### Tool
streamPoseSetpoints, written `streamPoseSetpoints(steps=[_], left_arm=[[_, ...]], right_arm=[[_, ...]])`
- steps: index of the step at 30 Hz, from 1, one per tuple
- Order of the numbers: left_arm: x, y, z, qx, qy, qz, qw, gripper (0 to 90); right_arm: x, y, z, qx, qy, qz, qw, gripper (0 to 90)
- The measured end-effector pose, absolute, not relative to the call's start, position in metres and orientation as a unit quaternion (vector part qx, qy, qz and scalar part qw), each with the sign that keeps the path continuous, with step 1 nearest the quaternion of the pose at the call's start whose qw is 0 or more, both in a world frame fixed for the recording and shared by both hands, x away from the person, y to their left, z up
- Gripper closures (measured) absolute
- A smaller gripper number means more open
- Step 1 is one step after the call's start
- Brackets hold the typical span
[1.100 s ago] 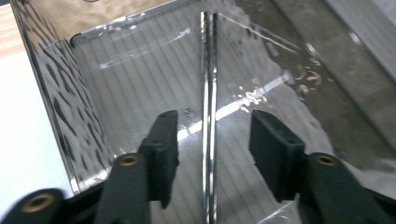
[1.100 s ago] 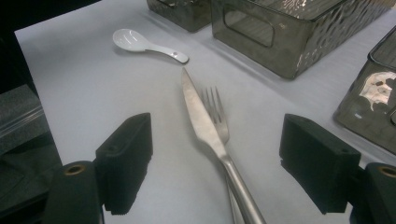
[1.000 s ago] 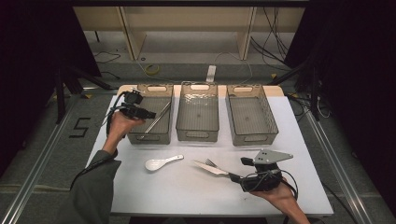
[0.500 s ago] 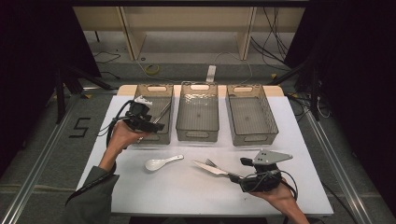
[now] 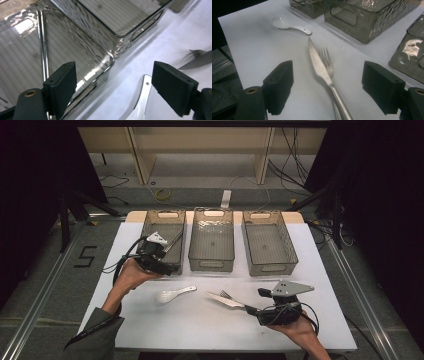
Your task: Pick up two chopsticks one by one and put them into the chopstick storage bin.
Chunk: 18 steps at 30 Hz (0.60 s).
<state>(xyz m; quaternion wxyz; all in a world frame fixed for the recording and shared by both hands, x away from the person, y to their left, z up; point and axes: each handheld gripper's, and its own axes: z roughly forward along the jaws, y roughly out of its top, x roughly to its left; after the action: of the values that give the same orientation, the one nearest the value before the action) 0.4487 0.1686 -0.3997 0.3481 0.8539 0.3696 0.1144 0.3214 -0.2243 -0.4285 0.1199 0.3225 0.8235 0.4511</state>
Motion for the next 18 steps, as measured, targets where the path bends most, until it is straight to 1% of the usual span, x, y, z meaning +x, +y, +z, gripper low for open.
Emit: streamPoseSetpoints(steps=[18], left_arm=[[0.431,0.155,-0.412,0.867,0.347,0.107,0.341,16.0]], right_arm=[[0.323,-0.224,-0.432,0.322,0.826,0.449,0.115,26.4]])
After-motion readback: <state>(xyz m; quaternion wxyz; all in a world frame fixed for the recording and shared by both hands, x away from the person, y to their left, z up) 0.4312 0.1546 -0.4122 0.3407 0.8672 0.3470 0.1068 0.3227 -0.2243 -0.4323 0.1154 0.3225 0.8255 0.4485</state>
